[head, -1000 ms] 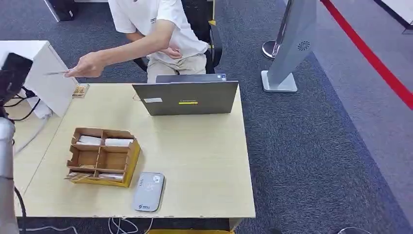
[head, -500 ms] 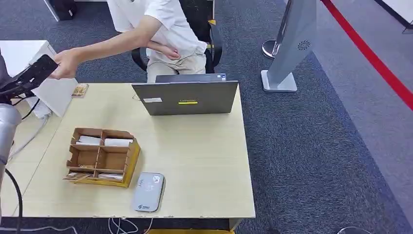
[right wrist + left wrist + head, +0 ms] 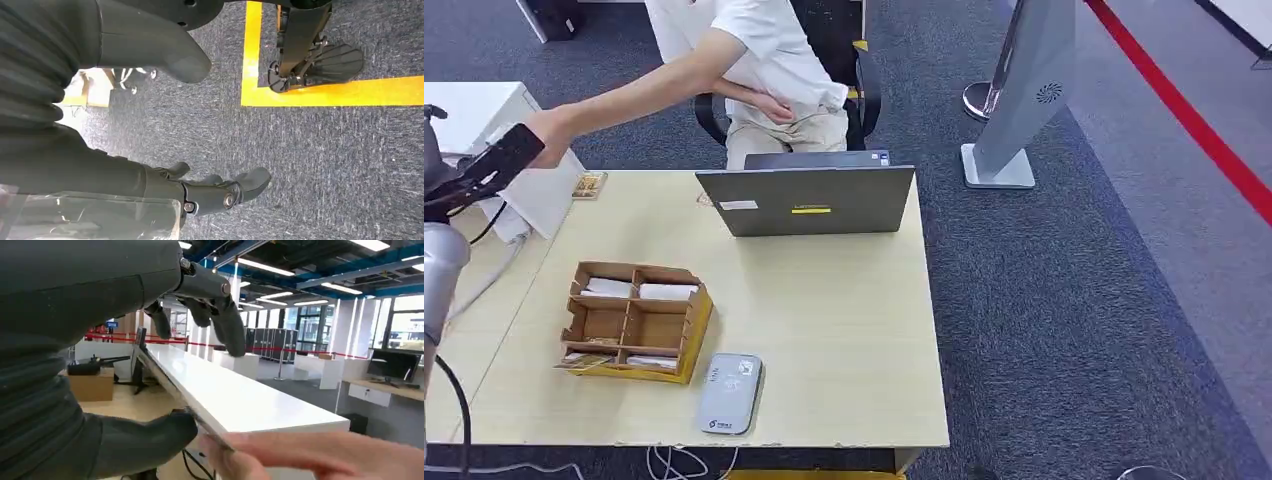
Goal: Pass the card to the sensor for recognition and then transmit it.
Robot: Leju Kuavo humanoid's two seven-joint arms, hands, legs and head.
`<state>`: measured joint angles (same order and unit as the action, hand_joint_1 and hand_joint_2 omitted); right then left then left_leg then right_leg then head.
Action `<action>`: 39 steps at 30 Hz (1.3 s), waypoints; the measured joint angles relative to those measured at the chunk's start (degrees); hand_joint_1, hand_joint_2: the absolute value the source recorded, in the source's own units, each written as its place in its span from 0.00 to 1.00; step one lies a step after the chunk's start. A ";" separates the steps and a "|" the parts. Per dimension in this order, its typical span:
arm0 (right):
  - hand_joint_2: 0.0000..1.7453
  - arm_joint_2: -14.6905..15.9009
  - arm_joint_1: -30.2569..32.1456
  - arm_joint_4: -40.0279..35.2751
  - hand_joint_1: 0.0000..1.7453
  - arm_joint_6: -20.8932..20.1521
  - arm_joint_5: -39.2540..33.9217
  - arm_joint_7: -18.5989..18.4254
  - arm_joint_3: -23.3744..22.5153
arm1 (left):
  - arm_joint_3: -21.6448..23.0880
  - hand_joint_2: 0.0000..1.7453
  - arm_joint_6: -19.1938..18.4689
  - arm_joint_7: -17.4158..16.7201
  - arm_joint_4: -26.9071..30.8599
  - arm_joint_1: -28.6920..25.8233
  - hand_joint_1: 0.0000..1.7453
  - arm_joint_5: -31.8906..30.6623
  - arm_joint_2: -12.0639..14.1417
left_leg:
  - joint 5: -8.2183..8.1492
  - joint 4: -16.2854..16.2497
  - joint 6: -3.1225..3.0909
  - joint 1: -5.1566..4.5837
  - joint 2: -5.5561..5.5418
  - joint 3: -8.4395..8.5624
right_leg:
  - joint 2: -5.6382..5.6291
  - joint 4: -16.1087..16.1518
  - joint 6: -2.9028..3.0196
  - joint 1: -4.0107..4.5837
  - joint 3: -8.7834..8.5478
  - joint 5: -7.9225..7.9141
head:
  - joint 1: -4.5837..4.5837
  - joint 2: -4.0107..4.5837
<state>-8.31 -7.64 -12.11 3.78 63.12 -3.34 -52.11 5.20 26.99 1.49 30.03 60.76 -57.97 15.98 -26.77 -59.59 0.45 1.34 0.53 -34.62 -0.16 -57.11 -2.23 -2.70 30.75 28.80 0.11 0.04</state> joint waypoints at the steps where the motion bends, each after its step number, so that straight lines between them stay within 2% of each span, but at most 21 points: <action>1: 1.00 0.00 0.00 0.00 0.00 0.00 0.00 0.00 0.07 | 0.00 1.00 0.26 0.28 0.00 -0.20 1.00 -0.09 0.09 | 0.00 0.00 0.00 0.00 0.00 0.00 | 0.00 0.00 0.00 0.00 0.00 0.00 | 0.02 0.00; 18: 1.00 0.00 0.01 0.00 0.00 0.00 0.02 -0.04 0.87 | 0.00 1.00 0.87 1.53 0.00 -1.02 1.00 -0.68 0.11 | 0.00 0.00 0.00 0.00 0.01 0.00 | -0.01 0.00 0.00 0.00 0.03 0.00 | 0.02 0.00; 23: 1.00 0.00 0.01 0.00 0.00 0.00 -0.04 -0.11 0.90 | 0.00 1.00 0.83 1.72 0.00 -1.53 1.00 -0.96 -0.41 | 0.00 0.00 0.00 0.00 0.01 0.00 | -0.01 0.00 0.00 0.00 0.04 0.00 | 0.02 0.00; 26: 1.00 0.00 0.06 0.00 0.00 0.11 -0.26 0.02 0.90 | 0.00 1.00 -0.27 3.24 0.75 -1.97 1.00 -1.11 -1.20 | 0.00 -0.01 0.00 0.00 0.00 0.00 | 0.00 0.02 0.00 -0.01 0.07 0.00 | 0.02 0.00; 29: 1.00 0.00 0.19 0.00 0.00 0.35 -1.16 0.46 0.90 | 0.52 1.00 -3.71 3.76 6.28 -4.72 1.00 -1.24 -3.34 | 0.00 -0.02 0.00 -0.02 -0.05 0.00 | 0.05 0.04 0.00 -0.03 0.04 0.00 | 0.02 0.00; 34: 1.00 0.00 1.00 0.00 0.00 0.79 -2.65 1.75 0.74 | 6.26 1.00 -10.77 -0.41 22.90 -12.75 1.00 -1.81 -6.82 | -0.02 -0.02 -0.01 -0.07 -0.05 -0.06 | 0.06 0.08 -0.01 -0.05 0.02 0.00 | -0.02 0.00; 39: 1.00 0.00 2.15 0.02 0.00 1.33 -3.80 2.82 0.26 | 13.01 1.00 -12.57 -1.75 39.40 -20.75 1.00 -3.41 -8.39 | -0.07 -0.02 -0.07 -0.08 -0.03 -0.07 | 0.05 0.10 -0.03 -0.05 0.07 0.03 | 0.02 0.00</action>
<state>-8.31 -5.49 -12.09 5.11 59.32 -0.52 -51.85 18.21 14.43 -0.26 69.43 40.01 -61.37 7.58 -26.84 -59.61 0.38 1.26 0.50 -34.69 -0.11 -57.01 -2.25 -2.75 30.83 28.83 0.13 0.04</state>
